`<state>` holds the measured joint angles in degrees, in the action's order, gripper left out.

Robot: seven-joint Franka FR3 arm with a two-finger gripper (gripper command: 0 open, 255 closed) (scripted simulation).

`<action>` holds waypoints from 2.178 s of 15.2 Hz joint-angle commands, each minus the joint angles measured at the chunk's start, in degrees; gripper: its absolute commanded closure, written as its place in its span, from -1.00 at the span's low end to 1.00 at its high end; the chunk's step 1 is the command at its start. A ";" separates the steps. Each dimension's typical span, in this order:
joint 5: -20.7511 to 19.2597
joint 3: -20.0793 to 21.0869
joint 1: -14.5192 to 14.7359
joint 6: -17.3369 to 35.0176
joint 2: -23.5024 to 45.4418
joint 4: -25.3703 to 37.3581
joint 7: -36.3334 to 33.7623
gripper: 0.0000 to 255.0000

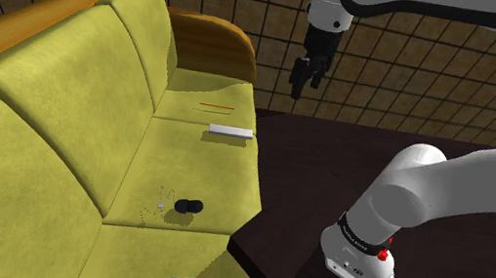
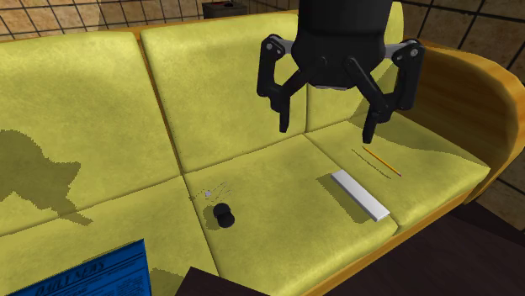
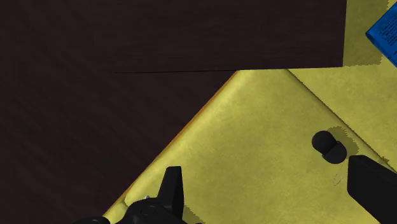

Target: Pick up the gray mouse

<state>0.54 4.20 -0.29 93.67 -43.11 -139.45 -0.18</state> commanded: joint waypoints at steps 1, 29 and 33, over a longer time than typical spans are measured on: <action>0.00 0.00 0.00 0.00 0.00 0.00 0.00 -1.00; -5.46 15.08 6.34 51.23 49.99 -1.30 -17.66 -1.00; -11.25 13.95 8.99 55.31 59.56 3.60 -22.59 -1.00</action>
<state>-9.33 18.48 8.11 148.31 14.12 -137.38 -21.67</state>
